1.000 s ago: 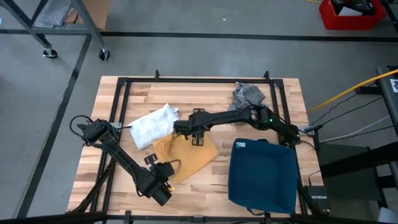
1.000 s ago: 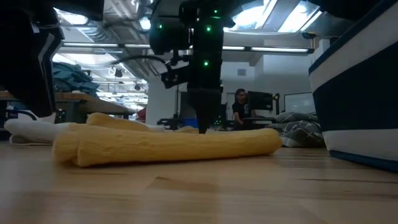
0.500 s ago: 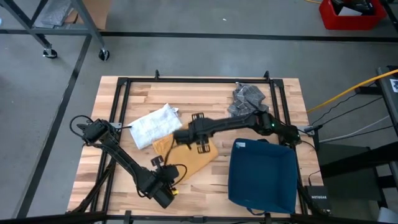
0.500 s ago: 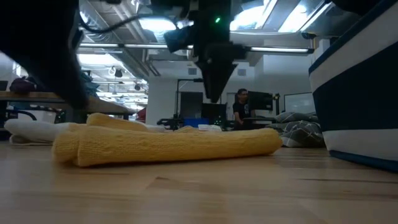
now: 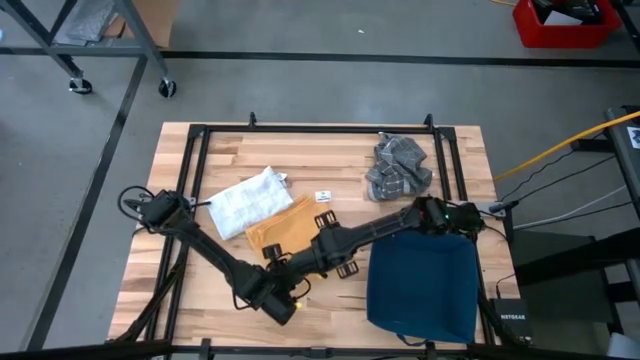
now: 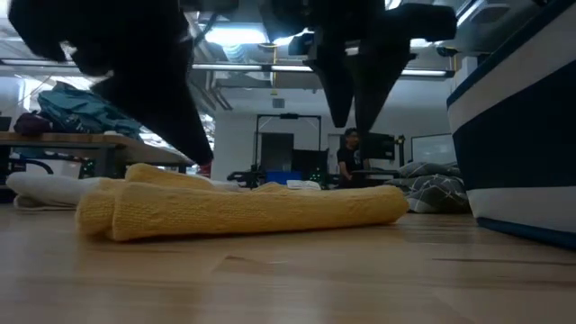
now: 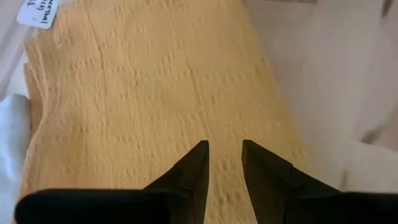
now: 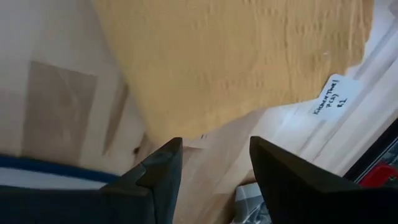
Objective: Fold towel
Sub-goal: Fold the yellow towel
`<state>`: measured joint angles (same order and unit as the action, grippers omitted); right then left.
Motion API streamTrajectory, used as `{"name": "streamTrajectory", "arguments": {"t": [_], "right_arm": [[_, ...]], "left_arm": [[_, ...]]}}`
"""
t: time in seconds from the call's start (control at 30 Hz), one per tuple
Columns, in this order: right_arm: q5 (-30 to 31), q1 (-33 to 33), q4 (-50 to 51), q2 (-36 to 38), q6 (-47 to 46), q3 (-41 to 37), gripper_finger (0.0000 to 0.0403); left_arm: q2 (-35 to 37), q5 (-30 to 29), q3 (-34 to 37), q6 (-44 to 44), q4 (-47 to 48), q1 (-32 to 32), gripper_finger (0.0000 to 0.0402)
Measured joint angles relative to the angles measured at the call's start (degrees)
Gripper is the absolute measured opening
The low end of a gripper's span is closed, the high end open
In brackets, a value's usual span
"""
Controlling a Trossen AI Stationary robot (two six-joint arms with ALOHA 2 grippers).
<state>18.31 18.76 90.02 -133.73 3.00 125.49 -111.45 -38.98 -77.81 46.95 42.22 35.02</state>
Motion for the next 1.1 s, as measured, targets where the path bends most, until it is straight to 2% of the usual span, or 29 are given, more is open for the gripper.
{"name": "streamTrajectory", "arguments": {"t": [0.23, 0.43, 0.77, 0.93, 1.1], "right_arm": [[0.1, 2.8, 0.1, -0.1, -2.1, 0.0, 0.0192], [0.1, 4.1, 0.0, -0.1, -3.3, 0.0, 0.0192], [-1.7, 5.2, -0.1, -0.1, -3.2, 0.0, 0.0192], [-5.0, 5.4, -2.0, -0.2, -3.2, 0.0, 0.0192], [-11.2, 5.7, -6.6, -0.2, -3.2, 0.0, 0.0192]], "left_arm": [[-0.1, 0.8, 4.0, -2.5, -4.7, -2.3, 0.0088], [-0.1, 9.5, 7.7, -2.4, -11.6, -2.0, 0.0088], [0.1, 20.9, 7.9, -2.4, -11.4, 4.7, 0.0088], [1.3, 21.8, 7.7, -2.0, -10.8, 8.7, 0.0088], [5.5, 18.5, 6.9, -0.3, -8.3, 11.0, 0.0088]]}}
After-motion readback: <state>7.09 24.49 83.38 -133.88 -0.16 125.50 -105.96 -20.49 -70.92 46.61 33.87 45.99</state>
